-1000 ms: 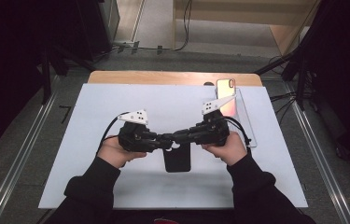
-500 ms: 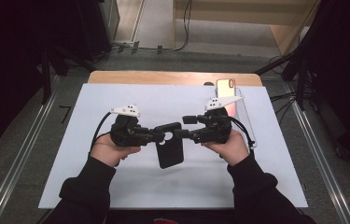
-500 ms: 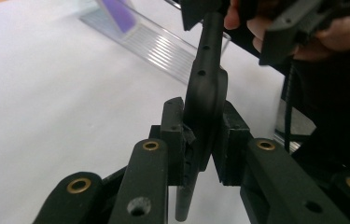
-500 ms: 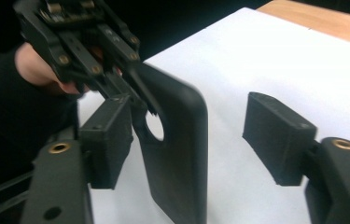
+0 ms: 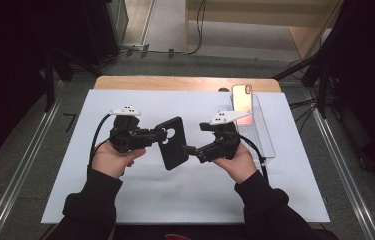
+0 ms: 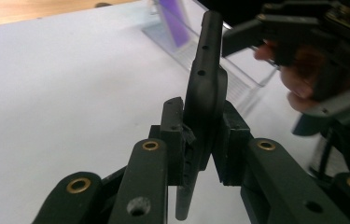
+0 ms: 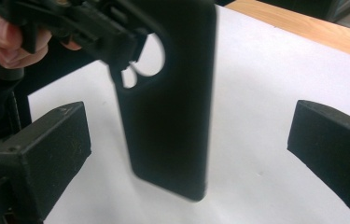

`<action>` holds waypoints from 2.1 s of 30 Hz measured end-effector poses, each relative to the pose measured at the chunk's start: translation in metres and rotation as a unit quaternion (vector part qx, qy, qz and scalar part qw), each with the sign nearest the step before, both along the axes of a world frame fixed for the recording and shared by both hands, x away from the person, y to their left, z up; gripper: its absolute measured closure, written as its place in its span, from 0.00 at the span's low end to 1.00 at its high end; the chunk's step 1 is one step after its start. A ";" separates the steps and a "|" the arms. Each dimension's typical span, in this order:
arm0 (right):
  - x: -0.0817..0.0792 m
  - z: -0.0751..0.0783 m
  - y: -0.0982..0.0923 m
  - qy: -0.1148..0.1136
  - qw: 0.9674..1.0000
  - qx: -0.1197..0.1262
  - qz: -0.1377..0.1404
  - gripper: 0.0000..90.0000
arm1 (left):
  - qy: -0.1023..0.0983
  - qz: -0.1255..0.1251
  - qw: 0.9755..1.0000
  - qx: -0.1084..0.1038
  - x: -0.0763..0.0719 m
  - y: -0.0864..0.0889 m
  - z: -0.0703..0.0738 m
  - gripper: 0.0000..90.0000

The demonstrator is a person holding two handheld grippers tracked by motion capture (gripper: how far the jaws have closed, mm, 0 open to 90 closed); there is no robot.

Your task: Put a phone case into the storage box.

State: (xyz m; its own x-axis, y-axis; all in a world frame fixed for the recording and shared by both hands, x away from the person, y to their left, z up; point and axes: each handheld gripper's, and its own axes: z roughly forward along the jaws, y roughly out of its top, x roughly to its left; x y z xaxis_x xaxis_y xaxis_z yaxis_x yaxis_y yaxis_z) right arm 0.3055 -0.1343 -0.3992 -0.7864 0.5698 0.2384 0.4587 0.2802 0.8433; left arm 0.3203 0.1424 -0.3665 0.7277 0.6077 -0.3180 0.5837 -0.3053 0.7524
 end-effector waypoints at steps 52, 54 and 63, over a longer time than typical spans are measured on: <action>-0.004 -0.024 0.034 0.008 0.993 -0.034 -0.111 0.14 | 0.001 0.023 0.999 -0.034 -0.016 -0.019 0.011 0.57; -0.002 -0.024 0.031 0.010 0.993 -0.037 -0.114 0.14 | -0.007 0.016 0.999 -0.030 -0.017 -0.016 0.011 0.52; 0.007 -0.022 0.014 0.014 0.992 -0.037 -0.124 0.14 | -0.008 -0.030 0.999 -0.030 -0.015 -0.007 -0.004 0.39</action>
State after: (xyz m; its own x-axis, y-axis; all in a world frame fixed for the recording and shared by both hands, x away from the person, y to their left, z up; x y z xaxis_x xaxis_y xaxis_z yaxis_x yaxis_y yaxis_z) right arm 0.3122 -0.1204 -0.4208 -0.6143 0.7609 0.2088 0.5436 0.2164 0.8109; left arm 0.3051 0.1354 -0.3704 0.7680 0.5425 -0.3404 0.5534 -0.2946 0.7791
